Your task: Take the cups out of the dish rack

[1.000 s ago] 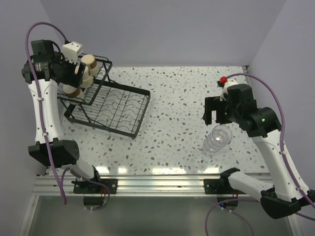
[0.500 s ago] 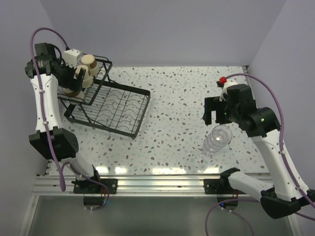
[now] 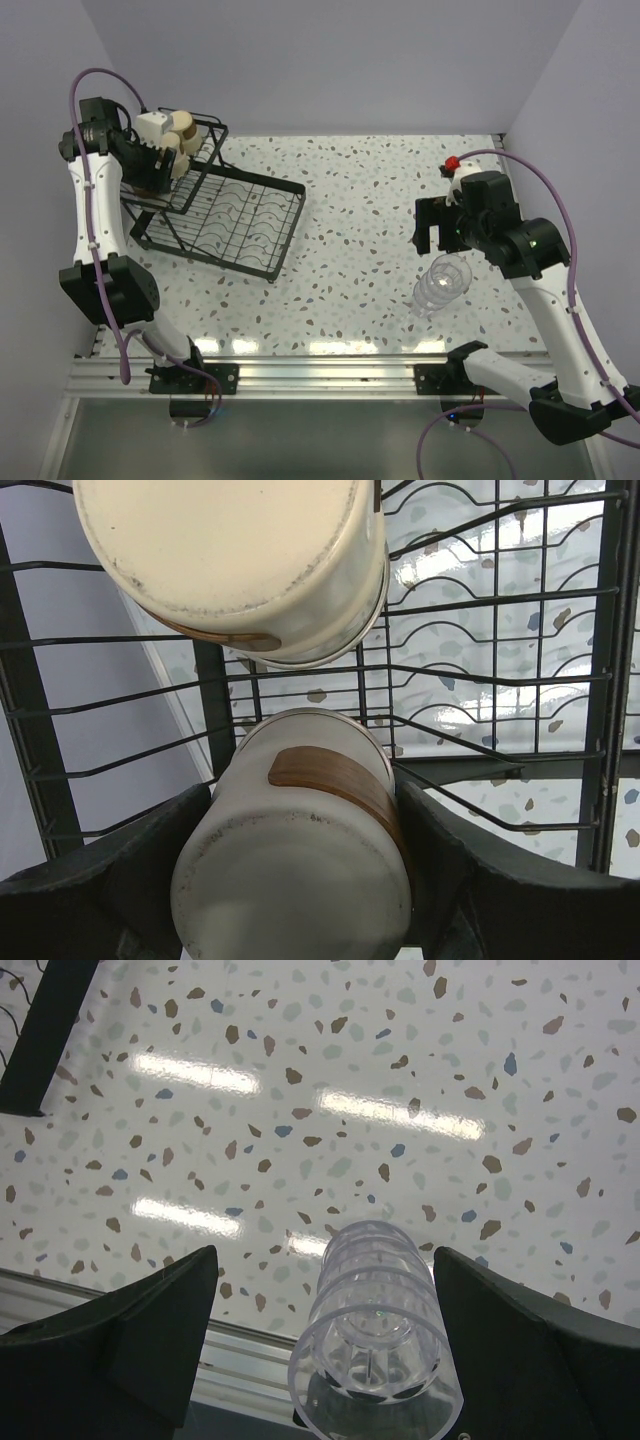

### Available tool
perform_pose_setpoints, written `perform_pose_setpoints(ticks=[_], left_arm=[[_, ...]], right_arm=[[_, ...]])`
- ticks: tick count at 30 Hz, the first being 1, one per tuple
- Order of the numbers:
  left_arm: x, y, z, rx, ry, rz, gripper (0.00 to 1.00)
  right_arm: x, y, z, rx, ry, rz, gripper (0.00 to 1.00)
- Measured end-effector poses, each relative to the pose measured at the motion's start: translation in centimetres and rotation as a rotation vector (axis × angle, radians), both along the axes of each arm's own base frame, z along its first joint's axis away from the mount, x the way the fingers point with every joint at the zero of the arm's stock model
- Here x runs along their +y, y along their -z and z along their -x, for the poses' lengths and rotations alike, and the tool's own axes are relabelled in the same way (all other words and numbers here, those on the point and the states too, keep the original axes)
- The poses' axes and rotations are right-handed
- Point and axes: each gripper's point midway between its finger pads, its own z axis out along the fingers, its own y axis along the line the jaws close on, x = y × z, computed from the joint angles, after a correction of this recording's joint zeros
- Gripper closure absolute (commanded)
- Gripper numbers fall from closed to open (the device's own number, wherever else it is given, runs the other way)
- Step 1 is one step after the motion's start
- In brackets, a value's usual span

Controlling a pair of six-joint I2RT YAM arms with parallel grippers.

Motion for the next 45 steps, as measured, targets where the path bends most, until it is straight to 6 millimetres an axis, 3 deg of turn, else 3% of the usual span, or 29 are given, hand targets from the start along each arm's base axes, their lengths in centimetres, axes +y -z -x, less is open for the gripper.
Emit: perform_pose_setpoints(ticks=[6, 9, 16, 21, 25, 28, 31, 34, 38, 41, 45], left_arm=[[0.0, -0.1, 0.2, 0.003, 0.001, 0.002, 0.99], [-0.1, -1.1, 0.3, -0.007, 0.001, -0.001, 1.0], [-0.2, -7.5, -0.1, -0.163, 0.007, -0.038, 1.0], [-1.0, -10.0, 0.5, -0.235, 0.026, -0.024, 1.0], [-3.9, -12.7, 0.7, -0.366, 0.084, 0.096, 1.0], [-7.2, -16.2, 1.4, -0.491, 0.185, 0.212, 1.0], [-10.1, -19.4, 2.5, -0.596, 0.304, 0.312, 1.0], [-13.5, -20.5, 4.1, -0.64, 0.434, 0.445, 1.0], [-18.8, -19.9, 6.4, -0.61, 0.608, 0.639, 1.0], [-22.4, -18.9, 8.1, -0.558, 0.726, 0.754, 1.0], [-24.3, -18.6, 9.3, -0.519, 0.8, 0.837, 1.0]], right_arm=[[0.0, 0.0, 0.0, 0.0, 0.0, 0.0, 0.08], [0.0, 0.0, 0.0, 0.0, 0.0, 0.0, 0.08], [0.1, 0.0, 0.0, 0.001, -0.003, -0.003, 0.08], [0.6, 0.0, 0.2, 0.008, -0.025, -0.024, 0.07], [2.0, -0.5, 0.3, 0.004, -0.083, -0.084, 0.07], [3.6, -2.0, 0.2, -0.029, -0.146, -0.156, 0.07], [5.8, -4.9, -0.2, -0.103, -0.223, -0.26, 0.11], [8.8, -8.1, -0.8, -0.183, -0.308, -0.424, 0.15], [13.6, -11.8, -1.6, -0.239, -0.427, -0.679, 0.2], [18.4, -13.6, -1.8, -0.229, -0.528, -0.819, 0.25], [24.8, -14.2, -1.0, -0.137, -0.64, -0.978, 0.35]])
